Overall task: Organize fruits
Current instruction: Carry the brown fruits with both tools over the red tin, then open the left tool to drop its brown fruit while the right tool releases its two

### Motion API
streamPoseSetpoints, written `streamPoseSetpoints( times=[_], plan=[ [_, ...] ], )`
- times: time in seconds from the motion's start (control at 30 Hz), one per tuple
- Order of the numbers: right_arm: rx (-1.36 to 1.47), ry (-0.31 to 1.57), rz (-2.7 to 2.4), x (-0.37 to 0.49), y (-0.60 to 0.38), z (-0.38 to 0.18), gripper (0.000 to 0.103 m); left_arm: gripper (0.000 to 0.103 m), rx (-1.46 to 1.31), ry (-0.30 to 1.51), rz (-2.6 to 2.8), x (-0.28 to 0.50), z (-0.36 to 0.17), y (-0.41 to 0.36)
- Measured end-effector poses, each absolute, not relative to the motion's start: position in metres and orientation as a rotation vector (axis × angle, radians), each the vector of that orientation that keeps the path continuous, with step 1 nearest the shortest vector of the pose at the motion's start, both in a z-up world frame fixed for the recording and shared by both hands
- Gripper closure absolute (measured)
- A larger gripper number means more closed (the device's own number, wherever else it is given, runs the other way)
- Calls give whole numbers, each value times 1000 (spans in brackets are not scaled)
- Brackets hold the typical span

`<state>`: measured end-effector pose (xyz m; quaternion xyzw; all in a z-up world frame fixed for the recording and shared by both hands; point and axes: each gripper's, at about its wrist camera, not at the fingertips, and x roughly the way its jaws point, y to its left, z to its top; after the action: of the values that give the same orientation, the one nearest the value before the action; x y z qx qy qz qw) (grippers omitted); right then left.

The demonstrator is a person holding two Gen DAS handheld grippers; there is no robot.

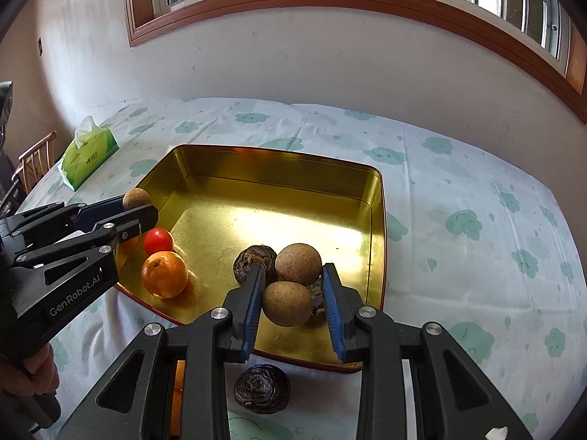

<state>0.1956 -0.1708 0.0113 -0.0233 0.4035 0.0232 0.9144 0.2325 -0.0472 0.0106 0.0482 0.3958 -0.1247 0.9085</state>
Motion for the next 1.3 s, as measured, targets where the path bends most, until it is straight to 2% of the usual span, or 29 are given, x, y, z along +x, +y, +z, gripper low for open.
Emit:
streamPoseSetpoints(
  times=[1.3],
  plan=[
    [-67,906,40,255,-177,-14,72,77,115,909,-205,291,-20,-57]
  ],
)
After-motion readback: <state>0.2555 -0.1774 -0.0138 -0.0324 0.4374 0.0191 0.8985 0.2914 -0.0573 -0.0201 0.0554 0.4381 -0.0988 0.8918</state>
